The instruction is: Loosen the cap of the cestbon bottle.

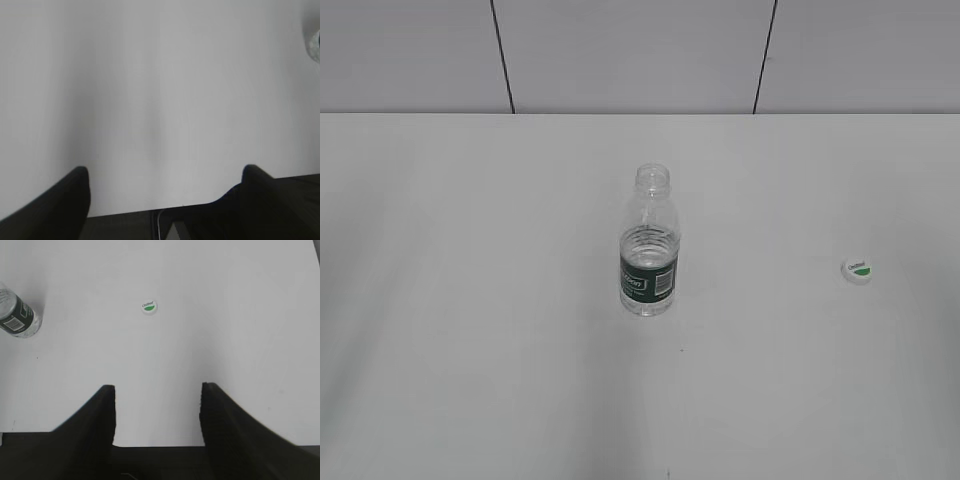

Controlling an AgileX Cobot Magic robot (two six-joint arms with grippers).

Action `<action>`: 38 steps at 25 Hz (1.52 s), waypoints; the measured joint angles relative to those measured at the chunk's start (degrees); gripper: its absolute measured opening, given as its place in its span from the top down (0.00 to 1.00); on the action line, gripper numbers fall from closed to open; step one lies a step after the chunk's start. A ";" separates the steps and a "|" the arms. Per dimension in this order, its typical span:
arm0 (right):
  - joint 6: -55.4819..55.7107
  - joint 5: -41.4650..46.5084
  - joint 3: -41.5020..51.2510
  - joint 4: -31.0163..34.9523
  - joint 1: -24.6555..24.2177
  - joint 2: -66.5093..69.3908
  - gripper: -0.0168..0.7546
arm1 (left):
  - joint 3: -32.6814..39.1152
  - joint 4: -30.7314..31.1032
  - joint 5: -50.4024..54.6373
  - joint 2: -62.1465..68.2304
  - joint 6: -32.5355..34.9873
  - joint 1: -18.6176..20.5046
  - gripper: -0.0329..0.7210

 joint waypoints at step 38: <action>-0.90 -7.00 25.94 -4.29 0.00 -35.28 0.44 | 23.46 -5.62 -9.58 -49.37 7.62 0.16 0.28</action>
